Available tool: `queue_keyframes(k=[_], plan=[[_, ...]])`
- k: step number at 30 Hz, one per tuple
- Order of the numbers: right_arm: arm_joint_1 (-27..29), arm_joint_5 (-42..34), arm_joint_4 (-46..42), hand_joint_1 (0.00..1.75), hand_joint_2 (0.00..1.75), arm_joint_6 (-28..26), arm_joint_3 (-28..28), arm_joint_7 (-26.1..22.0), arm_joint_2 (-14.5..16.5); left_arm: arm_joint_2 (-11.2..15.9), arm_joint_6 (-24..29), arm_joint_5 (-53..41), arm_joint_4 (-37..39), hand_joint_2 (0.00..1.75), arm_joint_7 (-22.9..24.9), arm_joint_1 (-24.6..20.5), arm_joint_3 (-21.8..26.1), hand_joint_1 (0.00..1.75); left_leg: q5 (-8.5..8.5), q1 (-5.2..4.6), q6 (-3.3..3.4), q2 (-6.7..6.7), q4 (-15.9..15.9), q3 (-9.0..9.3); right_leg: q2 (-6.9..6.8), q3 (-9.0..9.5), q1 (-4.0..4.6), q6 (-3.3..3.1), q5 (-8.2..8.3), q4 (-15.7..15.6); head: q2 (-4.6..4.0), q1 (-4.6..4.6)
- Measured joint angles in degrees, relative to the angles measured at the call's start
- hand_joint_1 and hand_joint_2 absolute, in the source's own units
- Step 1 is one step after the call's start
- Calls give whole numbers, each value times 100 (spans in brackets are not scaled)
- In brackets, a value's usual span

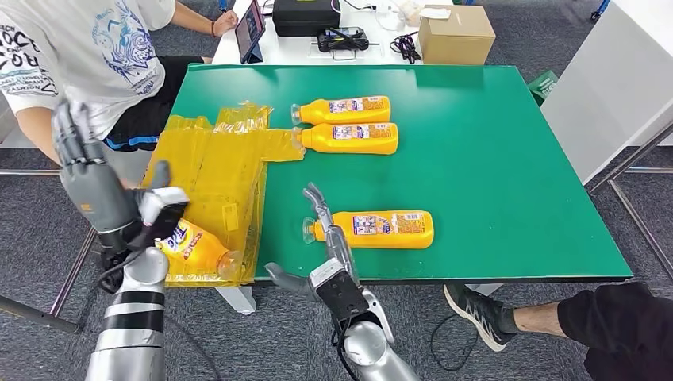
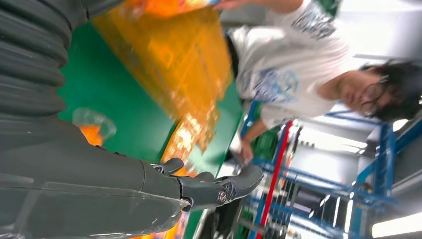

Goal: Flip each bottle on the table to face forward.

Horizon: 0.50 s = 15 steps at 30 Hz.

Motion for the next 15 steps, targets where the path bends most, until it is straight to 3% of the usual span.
queue_keyframes(k=[4, 8, 15], plan=[[36, 797, -191, 0, 175, -229, -109, 571, -340, 13, -1254, 1967, 311, 175, 429, 287, -312, 0, -1, -6, 1, 0, 0, -3, 0, 1, -3, 1, 0, -2, 0, -1], [8, 1612, -363, 0, 175, -40, -520, 1330, -921, 41, -2099, 2878, 442, 175, 628, 774, -406, 0, -7, -14, 10, 5, 0, -6, 2, 1, -8, 3, 2, -8, 0, 1], [-500, 2222, 68, 0, 175, 753, -1128, 1869, -1703, 100, -2480, 3017, 542, 175, 655, 1351, -365, 0, -8, -14, 13, 2, 1, -10, 1, 0, -7, 4, 2, -12, 0, -1]])
